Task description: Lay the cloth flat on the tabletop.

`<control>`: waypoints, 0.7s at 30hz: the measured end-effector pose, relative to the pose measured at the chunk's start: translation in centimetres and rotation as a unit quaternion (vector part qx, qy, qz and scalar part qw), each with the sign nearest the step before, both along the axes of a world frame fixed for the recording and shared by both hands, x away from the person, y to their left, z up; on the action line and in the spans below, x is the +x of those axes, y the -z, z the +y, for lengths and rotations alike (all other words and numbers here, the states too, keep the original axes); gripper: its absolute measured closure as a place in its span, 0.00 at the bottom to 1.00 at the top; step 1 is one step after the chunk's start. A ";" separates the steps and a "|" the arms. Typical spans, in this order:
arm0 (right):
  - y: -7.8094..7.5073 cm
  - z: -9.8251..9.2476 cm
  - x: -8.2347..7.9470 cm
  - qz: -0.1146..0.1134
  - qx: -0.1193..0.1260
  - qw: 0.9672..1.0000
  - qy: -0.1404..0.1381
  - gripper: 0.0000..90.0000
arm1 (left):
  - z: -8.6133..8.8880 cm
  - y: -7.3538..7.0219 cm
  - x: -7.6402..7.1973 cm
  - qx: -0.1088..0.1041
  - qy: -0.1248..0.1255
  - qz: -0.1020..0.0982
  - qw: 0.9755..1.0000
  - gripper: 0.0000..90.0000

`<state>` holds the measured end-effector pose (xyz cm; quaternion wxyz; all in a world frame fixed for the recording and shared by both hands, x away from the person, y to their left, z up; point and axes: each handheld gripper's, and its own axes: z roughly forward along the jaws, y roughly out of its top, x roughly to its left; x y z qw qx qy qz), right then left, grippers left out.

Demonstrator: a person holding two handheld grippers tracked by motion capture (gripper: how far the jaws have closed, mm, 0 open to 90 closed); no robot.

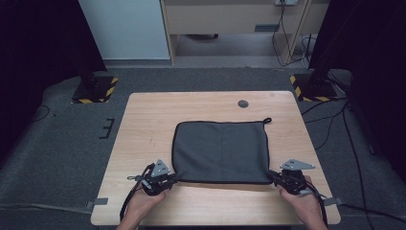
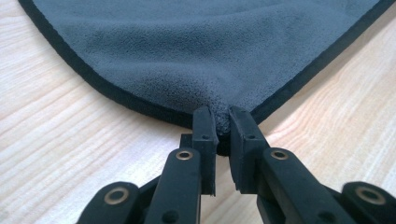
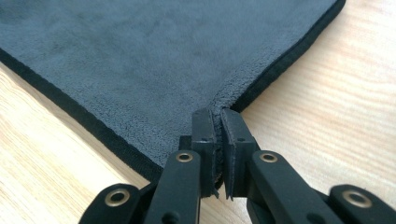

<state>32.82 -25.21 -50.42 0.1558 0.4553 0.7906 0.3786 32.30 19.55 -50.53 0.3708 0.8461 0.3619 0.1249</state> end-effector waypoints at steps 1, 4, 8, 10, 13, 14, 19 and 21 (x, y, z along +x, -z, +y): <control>0.1 -0.1 0.1 0.004 0.000 1.000 0.002 0.95 | -0.1 0.0 -0.1 0.001 0.002 -0.001 1.000 0.91; 0.2 -0.3 0.2 0.006 -0.004 1.000 0.007 0.95 | -0.4 0.0 -0.5 0.001 0.007 0.001 1.000 0.91; 0.1 -0.8 0.2 0.008 -0.001 1.000 0.015 0.95 | -0.9 0.2 -0.9 0.004 0.014 0.006 1.000 0.91; 0.1 -1.0 0.1 0.008 -0.001 1.000 0.016 0.95 | -1.1 0.3 -1.0 0.006 0.015 0.009 1.000 0.91; 0.1 -1.0 -0.1 0.010 -0.001 1.000 0.015 0.94 | -1.2 0.4 -1.2 0.008 0.013 0.012 1.000 0.90; 0.1 -1.0 -0.1 0.012 -0.001 1.000 0.013 0.94 | -1.1 0.4 -1.2 0.007 0.012 0.012 1.000 0.90; 0.3 -1.2 -0.4 0.025 -0.001 1.000 0.018 0.79 | -0.8 0.2 -1.4 0.003 -0.011 0.005 1.000 0.74; 0.1 -1.5 -0.5 0.012 -0.004 0.999 0.031 0.70 | -0.5 0.0 -1.5 -0.003 -0.019 -0.002 1.000 0.66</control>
